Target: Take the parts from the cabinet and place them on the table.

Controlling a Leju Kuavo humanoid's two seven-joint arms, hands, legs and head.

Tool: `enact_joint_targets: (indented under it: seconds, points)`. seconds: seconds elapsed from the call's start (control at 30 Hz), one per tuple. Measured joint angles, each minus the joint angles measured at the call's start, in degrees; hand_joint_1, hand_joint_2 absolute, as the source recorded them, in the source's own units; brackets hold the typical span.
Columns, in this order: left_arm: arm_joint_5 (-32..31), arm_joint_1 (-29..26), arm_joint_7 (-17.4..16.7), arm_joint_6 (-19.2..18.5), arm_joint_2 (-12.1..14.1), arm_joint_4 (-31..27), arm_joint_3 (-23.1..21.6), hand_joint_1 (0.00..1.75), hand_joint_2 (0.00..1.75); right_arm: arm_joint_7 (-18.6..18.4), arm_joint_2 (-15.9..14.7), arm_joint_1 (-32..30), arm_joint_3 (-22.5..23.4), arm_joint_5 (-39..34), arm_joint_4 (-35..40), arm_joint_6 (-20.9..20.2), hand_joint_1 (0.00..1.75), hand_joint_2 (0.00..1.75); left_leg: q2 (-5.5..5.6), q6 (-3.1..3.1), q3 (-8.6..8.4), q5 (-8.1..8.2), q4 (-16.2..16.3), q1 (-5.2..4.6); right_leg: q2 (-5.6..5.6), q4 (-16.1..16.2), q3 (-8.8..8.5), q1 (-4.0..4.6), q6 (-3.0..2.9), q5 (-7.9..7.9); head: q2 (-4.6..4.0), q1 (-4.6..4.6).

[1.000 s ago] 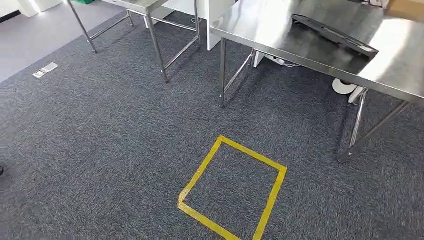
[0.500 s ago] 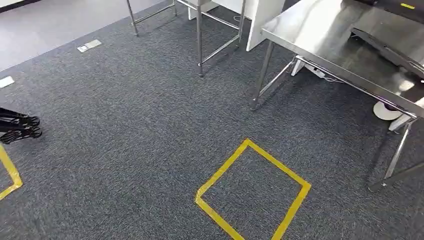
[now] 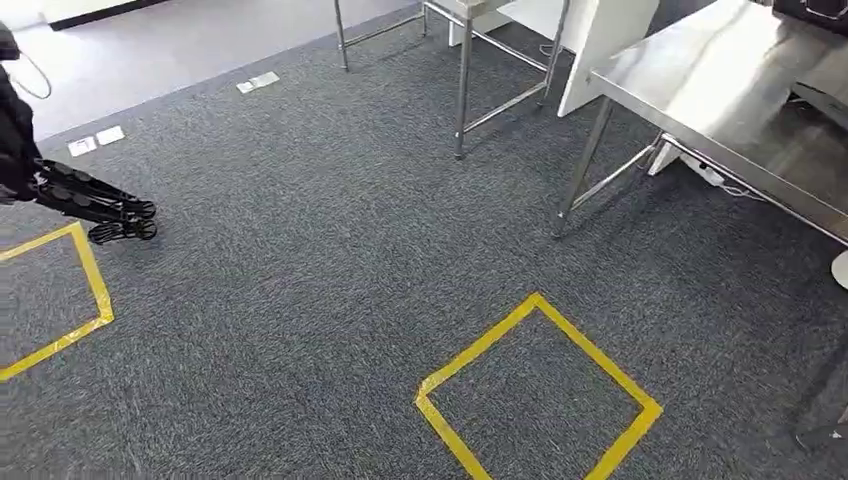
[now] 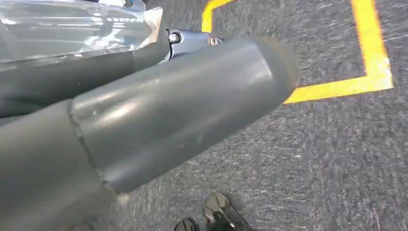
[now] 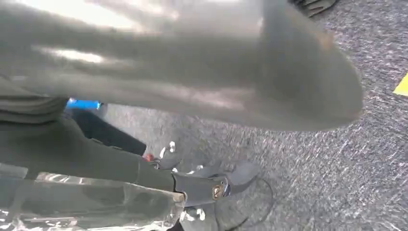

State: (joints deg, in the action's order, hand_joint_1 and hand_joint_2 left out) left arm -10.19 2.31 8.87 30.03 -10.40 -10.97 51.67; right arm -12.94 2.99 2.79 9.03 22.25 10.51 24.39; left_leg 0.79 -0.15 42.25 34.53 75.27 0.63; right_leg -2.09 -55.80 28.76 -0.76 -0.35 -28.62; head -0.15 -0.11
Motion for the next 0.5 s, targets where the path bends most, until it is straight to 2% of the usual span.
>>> enact_joint_targets:
  seconds: [0.03, 0.07, 0.1, 0.13, 0.17, 0.2, 0.23, 0.27, 0.3, 0.33, 0.37, 0.4, 0.43, 0.47, 0.5]
  points:
    - [0.0, -0.1, 0.0, 0.0, 0.0, 0.0, 0.0, 0.00, 0.00, 0.0, 0.0, 0.0, 0.0, 0.0, 0.0, 0.0, 0.00, 0.00, -0.18, -0.20, 0.49, -0.13, 1.2, 0.28, -0.76, 0.0, 0.07, 0.00, 0.00, -0.04, 0.00, 0.02]
    - [0.0, -0.2, 0.0, 0.0, 0.0, 0.0, 0.0, 0.00, 0.00, 0.0, 0.0, 0.1, 0.0, 0.0, 0.0, 0.0, 0.00, 0.00, -0.45, -0.39, -0.40, -1.29, -0.3, 0.56, -1.42, 0.0, 0.07, -0.01, 0.00, -0.07, 0.00, 0.00]
    - [0.0, -0.2, 0.0, 0.0, 0.1, 0.0, 0.0, 0.00, 0.00, 0.0, 0.0, 0.1, 0.0, 0.0, 0.0, 0.0, 0.00, 0.00, -0.95, -0.60, -2.76, -3.27, -4.3, 0.82, -2.13, 0.0, 0.00, -0.13, 0.19, -0.19, 0.00, -0.07]
    - [0.0, -0.2, 0.0, 0.0, 0.2, 0.0, 0.0, 0.00, 0.00, 0.0, 0.1, 0.2, 0.0, 0.0, 0.0, 0.0, 0.00, 0.00, -2.06, -0.81, -6.08, -5.40, -9.9, 1.04, -2.75, -0.1, -0.17, -0.19, 0.45, -0.36, 0.00, 0.00]
    - [0.0, -0.1, 0.0, 0.0, 0.2, 0.0, 0.0, 0.00, 0.00, 0.0, 0.1, 0.2, 0.0, 0.0, 0.0, 0.0, 0.00, 0.00, -4.52, -0.99, -9.19, -6.72, -14.6, 1.15, -3.30, -0.4, -0.84, -0.11, 0.85, -0.60, 0.00, -0.04]
    - [0.0, 0.2, 0.0, 0.0, 0.1, 0.0, 0.0, 0.00, 0.00, 0.0, 0.0, 0.0, 0.0, 0.0, 0.0, 0.0, 0.00, 0.00, -5.99, -0.88, -10.13, -6.59, -16.5, 0.91, -3.72, -0.9, -0.15, 0.49, 1.45, -1.02, 0.00, -0.13]
    - [0.0, 0.4, 0.0, 0.0, 0.0, 0.0, 0.0, 0.00, 0.00, 0.0, 0.0, 0.1, 0.0, 0.0, 0.0, 0.0, 0.00, 0.00, -4.90, -0.22, -9.82, -6.88, -16.5, 0.92, -4.44, -0.9, -0.17, 0.77, 1.80, -1.26, 0.00, 0.08]
    - [-0.2, 0.5, -0.1, 0.0, -0.1, 0.0, 0.0, 0.00, 0.00, 0.0, -0.1, 0.2, -0.1, 0.0, 0.0, 0.0, 0.00, 0.00, -4.38, 0.01, -9.61, -6.94, -16.4, 0.65, -4.91, -0.8, -0.29, 0.82, 1.95, -1.21, 0.00, 0.46]
    - [-0.9, 0.4, -0.7, 0.2, -0.1, 0.0, 0.0, 0.00, 0.00, -0.1, -0.1, 0.4, -0.1, 0.2, 0.0, 0.0, 0.00, 0.00, -3.68, 0.33, -9.42, -6.97, -16.4, 0.27, -5.47, -0.8, -0.84, 0.81, 2.06, -1.16, 0.00, 0.42]
    - [-2.7, 0.3, -2.0, 0.6, -0.1, 0.0, -0.4, 0.00, 0.00, -0.4, 0.0, 0.5, -0.2, 0.5, 0.0, 0.0, 0.00, 0.00, -3.04, 0.74, -9.22, -7.19, -16.5, 0.04, -6.08, -0.8, -0.98, 0.68, 2.41, -1.19, 0.00, 0.33]
    - [-5.2, 0.2, -3.7, 0.9, 0.0, 0.0, -1.2, 0.00, 0.00, -0.9, 0.2, 0.7, -0.3, 0.9, 0.0, 0.0, 0.00, 0.00, -2.47, 1.39, -9.36, -7.60, -16.9, 0.41, -4.29, -1.4, -0.27, 0.13, 2.95, -1.83, 0.00, 0.28]
    - [-7.9, 0.0, -5.3, 1.3, 0.1, 0.1, -2.5, 0.00, 0.00, -1.2, 0.2, 0.7, -0.3, 1.0, 0.0, 0.0, 0.00, 0.00, -2.09, 1.79, -9.27, -7.73, -16.9, 0.36, -0.85, -3.5, 0.54, -0.17, 2.73, -3.20, 0.00, 0.46]
    - [-9.6, 0.1, -6.1, 1.5, 0.1, 0.1, -4.0, 0.00, 0.00, -1.4, 0.4, 0.5, -0.4, 1.1, 0.0, 0.0, 0.00, 0.00, -1.43, 2.22, -9.06, -7.85, -16.9, 0.35, 0.59, -7.4, 2.38, -0.20, 2.32, -5.18, 0.00, 0.41]
    - [-10.3, 0.2, -6.8, 1.7, 0.1, 0.1, -4.9, 0.00, 0.00, -1.7, 0.5, 0.4, -0.5, 1.2, -0.1, 0.0, 0.00, 0.00, -0.64, 2.42, -8.89, -7.92, -16.9, 0.31, 1.33, -12.6, 4.96, -0.28, 2.03, -7.21, 0.00, 0.44]
    - [-10.7, 0.3, -7.5, 1.9, 0.0, 0.1, -5.6, 0.00, 0.00, -2.0, 0.5, 0.2, -0.5, 1.3, -0.1, 0.0, 0.00, 0.00, 0.24, 2.51, -8.79, -7.98, -16.9, 0.23, 1.63, -17.3, 7.38, -0.21, 2.00, -8.66, 0.00, 0.44]
